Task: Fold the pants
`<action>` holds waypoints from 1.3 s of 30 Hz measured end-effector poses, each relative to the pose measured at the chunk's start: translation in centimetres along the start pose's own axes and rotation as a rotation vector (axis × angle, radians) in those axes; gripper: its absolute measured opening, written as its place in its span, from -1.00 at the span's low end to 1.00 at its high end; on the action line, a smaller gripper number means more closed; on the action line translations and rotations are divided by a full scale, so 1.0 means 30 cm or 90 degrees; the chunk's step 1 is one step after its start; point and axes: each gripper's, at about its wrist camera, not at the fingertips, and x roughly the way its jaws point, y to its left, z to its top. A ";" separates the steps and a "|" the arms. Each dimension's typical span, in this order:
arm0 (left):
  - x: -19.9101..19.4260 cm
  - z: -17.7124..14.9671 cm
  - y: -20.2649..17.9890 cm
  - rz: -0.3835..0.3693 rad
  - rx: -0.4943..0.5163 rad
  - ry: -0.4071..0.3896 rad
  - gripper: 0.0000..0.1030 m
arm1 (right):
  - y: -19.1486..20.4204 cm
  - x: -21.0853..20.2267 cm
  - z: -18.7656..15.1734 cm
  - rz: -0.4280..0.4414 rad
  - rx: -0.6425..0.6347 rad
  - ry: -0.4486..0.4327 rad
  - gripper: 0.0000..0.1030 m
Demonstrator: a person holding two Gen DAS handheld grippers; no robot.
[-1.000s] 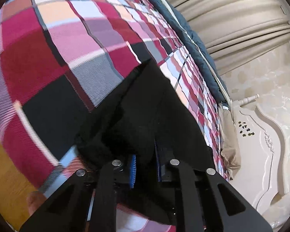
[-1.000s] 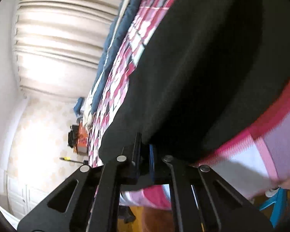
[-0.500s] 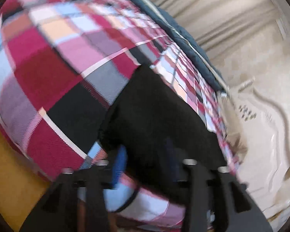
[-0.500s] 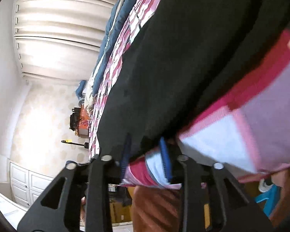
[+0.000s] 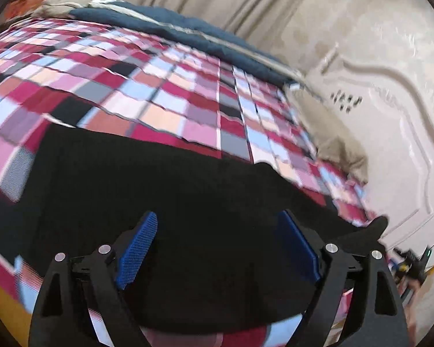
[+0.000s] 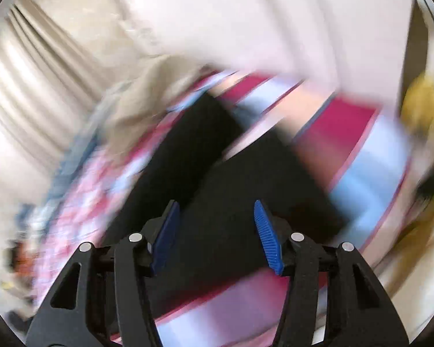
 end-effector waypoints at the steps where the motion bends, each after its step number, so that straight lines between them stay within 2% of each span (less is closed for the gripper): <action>1: 0.043 0.001 -0.014 0.006 0.003 0.016 0.65 | -0.036 0.025 0.038 -0.034 -0.012 -0.001 0.03; 2: 0.065 -0.002 -0.016 0.009 -0.002 0.026 0.65 | -0.065 0.072 0.072 -0.072 -0.023 0.007 0.03; 3: 0.086 -0.008 -0.014 0.013 -0.011 0.038 0.65 | -0.095 0.115 0.097 -0.083 -0.028 0.028 0.03; 4: 0.106 -0.016 -0.016 0.015 -0.021 0.045 0.65 | -0.127 0.164 0.119 -0.072 -0.026 0.053 0.03; 5: 0.111 -0.025 -0.017 0.017 -0.024 0.043 0.65 | -0.137 0.183 0.133 -0.071 -0.028 0.052 0.04; 6: 0.109 -0.036 -0.019 0.021 -0.023 0.037 0.66 | -0.126 0.205 0.143 -0.077 -0.055 0.049 -0.03; 7: 0.107 -0.042 -0.021 0.023 -0.019 0.034 0.67 | -0.082 0.216 0.140 -0.085 -0.080 0.053 -0.25; 8: 0.109 -0.046 -0.024 0.026 -0.014 0.033 0.67 | -0.029 0.237 0.134 -0.083 -0.112 0.065 -0.69; 9: 0.110 -0.049 -0.021 0.027 -0.013 0.034 0.67 | 0.039 0.257 0.142 -0.082 -0.136 0.084 -0.71; 10: 0.110 -0.051 -0.017 0.026 -0.016 0.034 0.68 | 0.073 0.258 0.153 -0.104 -0.167 0.081 -0.73; 14: 0.120 -0.056 -0.019 0.029 -0.019 0.029 0.69 | 0.107 0.241 0.208 -0.153 -0.208 0.032 -0.80; 16: 0.123 -0.058 -0.024 0.033 -0.017 0.026 0.72 | 0.098 0.317 0.195 -0.164 -0.209 0.047 -0.78; 18: 0.128 -0.062 -0.031 0.038 -0.012 0.023 0.73 | 0.103 0.323 0.189 -0.167 -0.221 0.027 -0.66; 19: 0.130 -0.064 -0.034 0.041 -0.007 0.023 0.74 | 0.098 0.303 0.194 -0.164 -0.214 0.021 -0.56; 21: 0.134 -0.065 -0.040 0.045 0.004 0.024 0.75 | 0.080 0.224 0.200 -0.144 -0.160 -0.017 -0.13; 22: 0.136 -0.066 -0.041 0.046 0.008 0.023 0.76 | 0.065 0.188 0.198 -0.130 -0.132 -0.035 -0.07; 25: 0.142 -0.069 -0.049 0.054 0.018 0.021 0.77 | 0.032 0.118 0.167 -0.035 -0.023 -0.053 -0.08; 27: 0.144 -0.069 -0.049 0.057 0.015 0.019 0.77 | 0.018 0.137 0.142 0.031 0.040 -0.023 -0.23; 29: 0.144 -0.067 -0.047 0.054 0.008 0.016 0.77 | 0.011 0.191 0.100 0.104 0.100 0.023 -0.28; 30: 0.143 -0.066 -0.044 0.051 0.004 0.015 0.77 | 0.009 0.210 0.082 0.124 0.120 0.036 -0.28; 32: 0.140 -0.064 -0.035 0.041 -0.006 0.013 0.77 | 0.025 0.249 0.055 0.136 0.144 0.046 -0.28; 34: 0.137 -0.062 -0.028 0.032 -0.013 0.014 0.77 | 0.041 0.255 0.047 0.124 0.152 0.022 -0.24; 36: 0.134 -0.061 -0.022 0.025 -0.019 0.013 0.77 | 0.042 0.273 0.052 0.140 0.188 0.012 -0.14; 39: 0.136 -0.061 -0.022 0.024 -0.019 0.013 0.77 | 0.034 0.275 0.069 0.121 0.222 -0.025 -0.14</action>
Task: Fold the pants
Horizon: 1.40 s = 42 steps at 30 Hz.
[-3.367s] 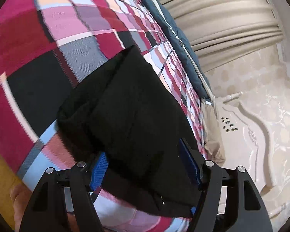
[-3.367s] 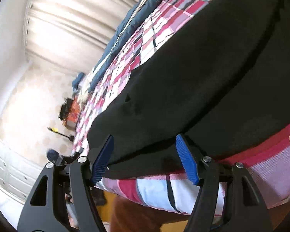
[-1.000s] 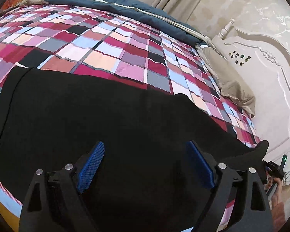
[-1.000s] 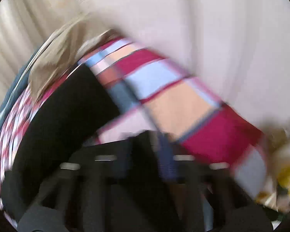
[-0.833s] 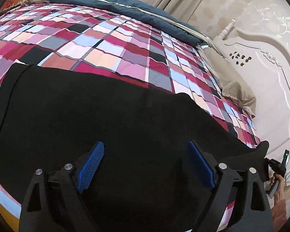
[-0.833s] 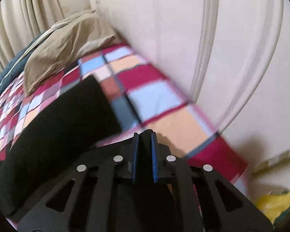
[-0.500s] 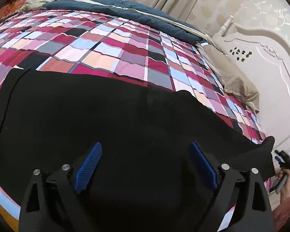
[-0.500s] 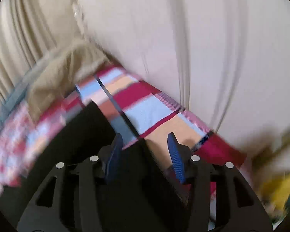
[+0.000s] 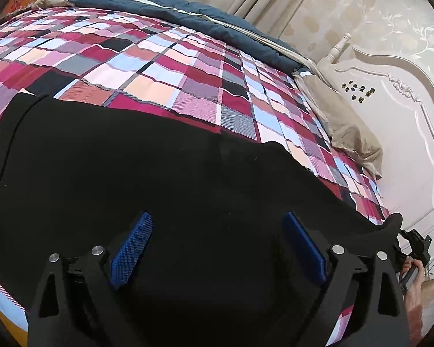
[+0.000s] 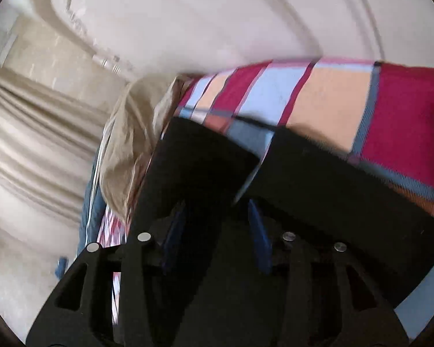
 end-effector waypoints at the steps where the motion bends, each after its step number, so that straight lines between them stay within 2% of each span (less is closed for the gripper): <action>1: 0.000 0.000 0.000 0.001 0.001 0.000 0.77 | 0.000 -0.003 0.005 -0.007 0.003 -0.012 -0.14; 4: -0.001 0.001 0.003 -0.002 0.000 -0.002 0.77 | 0.005 0.024 0.030 -0.027 -0.008 -0.018 -0.12; 6: 0.001 0.003 0.003 -0.005 -0.003 -0.003 0.78 | 0.024 0.055 0.047 -0.035 -0.034 -0.009 0.06; 8: 0.003 0.005 0.004 -0.006 -0.006 -0.003 0.78 | 0.047 0.077 0.060 -0.039 -0.056 -0.005 0.16; 11: 0.005 0.006 0.005 -0.009 -0.012 -0.005 0.78 | 0.069 0.123 0.079 -0.071 -0.076 0.026 0.16; 13: 0.006 0.007 0.004 -0.008 -0.012 -0.006 0.78 | 0.081 0.134 0.085 -0.089 -0.079 0.035 0.02; 14: 0.006 0.007 0.004 -0.008 -0.011 -0.005 0.78 | 0.088 0.140 0.086 -0.097 -0.081 0.039 -0.38; 15: 0.006 0.007 0.004 -0.008 -0.010 -0.005 0.78 | 0.091 0.151 0.086 -0.117 -0.081 0.051 -0.62; 18: 0.008 0.008 0.004 -0.008 -0.007 -0.004 0.79 | 0.071 0.139 0.080 -0.121 -0.062 0.046 -0.79; 24: 0.013 0.008 0.001 -0.005 0.002 -0.003 0.79 | 0.057 0.043 0.064 -0.075 -0.045 0.007 -0.89; 27: 0.013 0.008 0.000 -0.005 0.002 -0.004 0.79 | 0.054 -0.072 0.063 -0.030 -0.030 -0.023 -0.90; 32: 0.014 0.009 0.001 -0.005 0.003 -0.003 0.79 | -0.013 -0.270 0.043 0.011 0.005 -0.065 -0.90; 36: 0.015 0.010 -0.001 -0.003 0.006 -0.003 0.79 | -0.136 -0.360 -0.006 -0.004 0.039 -0.071 -0.91; 40: 0.018 0.017 -0.003 0.004 0.016 -0.003 0.80 | -0.245 -0.310 -0.047 -0.042 0.068 -0.037 -0.91; 42: 0.019 0.017 -0.003 0.005 0.021 -0.002 0.80 | -0.263 -0.292 -0.055 -0.040 0.069 -0.029 -0.89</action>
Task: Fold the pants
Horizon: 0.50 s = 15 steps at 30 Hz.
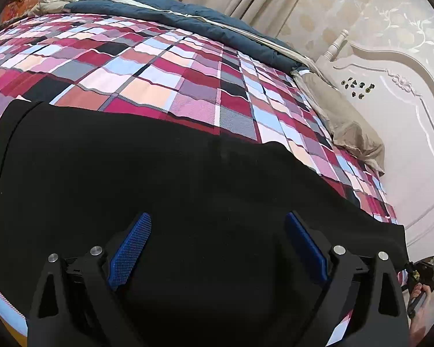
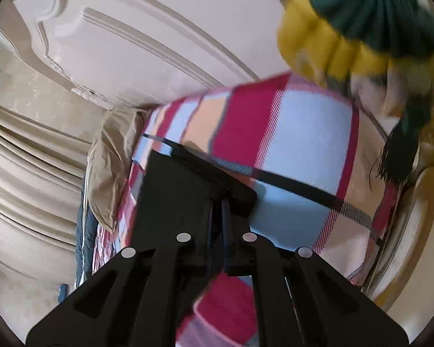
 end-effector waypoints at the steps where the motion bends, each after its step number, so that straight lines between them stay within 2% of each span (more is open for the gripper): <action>1: 0.000 -0.002 -0.001 0.001 0.002 0.000 0.80 | -0.003 0.003 0.001 0.006 0.000 -0.002 -0.88; 5: 0.001 -0.004 -0.003 0.004 0.005 0.000 0.80 | -0.011 0.026 0.005 0.019 0.015 0.016 -0.76; 9: -0.025 -0.009 -0.030 0.014 -0.008 0.001 0.80 | 0.032 0.028 0.007 -0.005 -0.032 0.014 -0.89; 12: -0.080 -0.030 -0.095 -0.069 -0.054 0.002 0.80 | 0.025 0.006 0.018 -0.012 -0.030 0.002 -0.90; 15: -0.106 -0.092 -0.233 -0.159 -0.051 0.034 0.80 | -0.002 0.007 0.026 -0.007 -0.008 -0.004 -0.91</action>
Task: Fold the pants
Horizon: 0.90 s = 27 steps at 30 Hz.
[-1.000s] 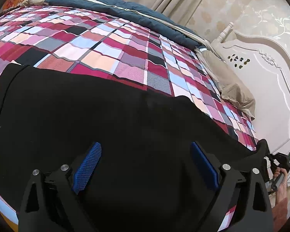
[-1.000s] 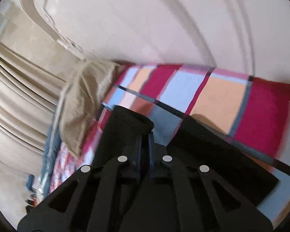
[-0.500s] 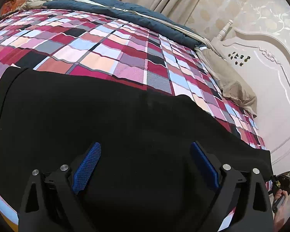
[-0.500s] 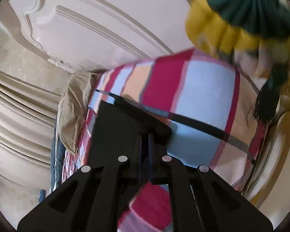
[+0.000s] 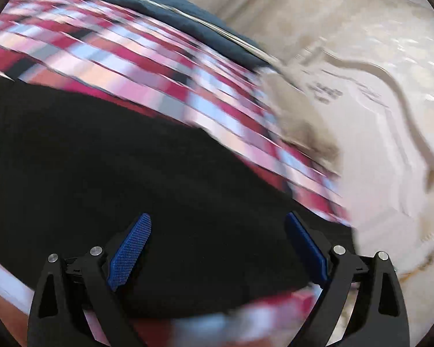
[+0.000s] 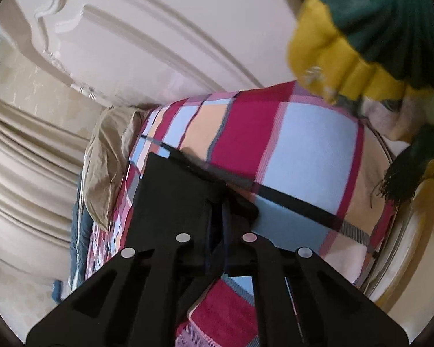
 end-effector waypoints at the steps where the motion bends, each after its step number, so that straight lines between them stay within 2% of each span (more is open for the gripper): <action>1: 0.010 -0.030 -0.044 -0.027 0.003 0.013 0.80 | -0.002 0.002 -0.004 -0.001 -0.001 -0.001 -0.91; 5: 0.117 -0.172 -0.212 -0.165 -0.024 0.099 0.80 | 0.023 0.007 -0.014 -0.032 -0.048 -0.006 -0.90; 8: 0.215 -0.250 -0.283 -0.190 -0.044 0.144 0.80 | 0.017 0.011 -0.008 -0.029 -0.043 0.006 -0.90; 11: 0.285 -0.291 -0.289 -0.210 -0.099 0.158 0.80 | 0.010 0.014 -0.007 -0.024 -0.035 0.011 -0.91; 16: 0.341 -0.342 -0.254 -0.215 -0.197 0.149 0.80 | 0.009 0.019 -0.016 -0.022 -0.034 0.009 -0.91; 20: 0.347 -0.330 -0.259 -0.203 -0.189 0.120 0.80 | 0.000 0.022 -0.016 -0.010 -0.030 0.012 -0.91; 27: 0.374 -0.341 -0.284 -0.180 -0.221 0.085 0.80 | -0.002 0.018 -0.020 -0.008 -0.034 0.007 -0.91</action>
